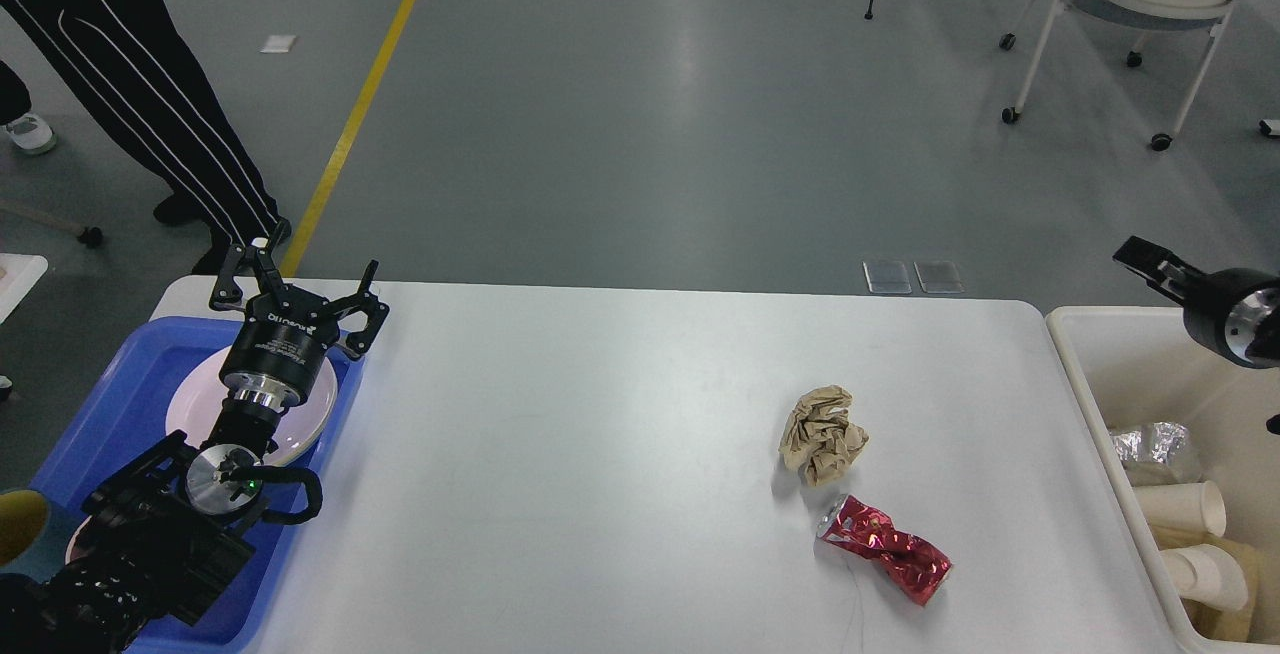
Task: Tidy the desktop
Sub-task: 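Move the right gripper over the red wrapper, then lower the right gripper and grasp the red wrapper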
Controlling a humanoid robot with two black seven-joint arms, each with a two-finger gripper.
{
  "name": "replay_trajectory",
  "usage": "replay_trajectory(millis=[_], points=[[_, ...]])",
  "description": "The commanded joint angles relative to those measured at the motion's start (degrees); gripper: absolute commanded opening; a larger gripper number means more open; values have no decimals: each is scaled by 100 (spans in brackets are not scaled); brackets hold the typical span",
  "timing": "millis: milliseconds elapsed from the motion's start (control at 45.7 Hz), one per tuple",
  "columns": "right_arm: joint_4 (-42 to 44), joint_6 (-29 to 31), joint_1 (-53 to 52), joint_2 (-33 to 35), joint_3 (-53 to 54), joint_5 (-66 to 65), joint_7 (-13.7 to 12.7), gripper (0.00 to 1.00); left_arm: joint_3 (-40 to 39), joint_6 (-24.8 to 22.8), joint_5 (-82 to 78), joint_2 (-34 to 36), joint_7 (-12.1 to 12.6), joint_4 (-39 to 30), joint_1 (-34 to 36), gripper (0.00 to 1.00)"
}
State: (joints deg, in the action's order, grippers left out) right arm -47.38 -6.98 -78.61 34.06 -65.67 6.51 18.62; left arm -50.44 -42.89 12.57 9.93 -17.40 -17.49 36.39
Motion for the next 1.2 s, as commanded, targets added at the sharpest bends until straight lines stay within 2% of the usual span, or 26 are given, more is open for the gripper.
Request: replay_trajectory(millis=[0, 175, 307, 394, 526, 569, 657, 898, 986, 1051, 1183], points=[[-1211, 117, -1138, -110, -173, -825, 28, 100, -1, 0, 0, 0, 0, 0, 0, 99], [-2520, 179, -2342, -821, -1052, -1942, 54, 100, -1, 0, 0, 0, 9, 0, 0, 99], [-3566, 214, -3326, -1296, -1123, -2004, 54, 100, -1, 0, 0, 0, 0, 0, 0, 99], [-4270, 556, -3907, -1673, -1097, -2022, 63, 100, -1, 0, 0, 0, 9, 0, 0, 99], [-5158, 829, -4259, -2210, -1044, -2022, 300, 100, -1, 0, 0, 0, 0, 0, 0, 99], [-5203, 829, -4268, -2254, -1000, -2013, 388, 100, 8, 0, 0, 0, 0, 0, 0, 99], [-5054, 777, -4005, -2246, -983, -1987, 388, 100, 8, 0, 0, 0, 0, 0, 0, 99], [-4149, 593, -2450, -2175, -341, -1468, 388, 100, -1, 0, 0, 0, 0, 0, 0, 99], [-4131, -47, -2247, -2211, -359, -1547, 458, 100, -1, 0, 0, 0, 0, 0, 0, 99], [-4131, -619, -2124, -2386, -437, -1914, 616, 100, -1, 0, 0, 0, 0, 0, 0, 99], [-3824, -1165, -1746, -2860, -1166, -2935, 669, 100, -1, 0, 0, 0, 0, 0, 0, 99]])
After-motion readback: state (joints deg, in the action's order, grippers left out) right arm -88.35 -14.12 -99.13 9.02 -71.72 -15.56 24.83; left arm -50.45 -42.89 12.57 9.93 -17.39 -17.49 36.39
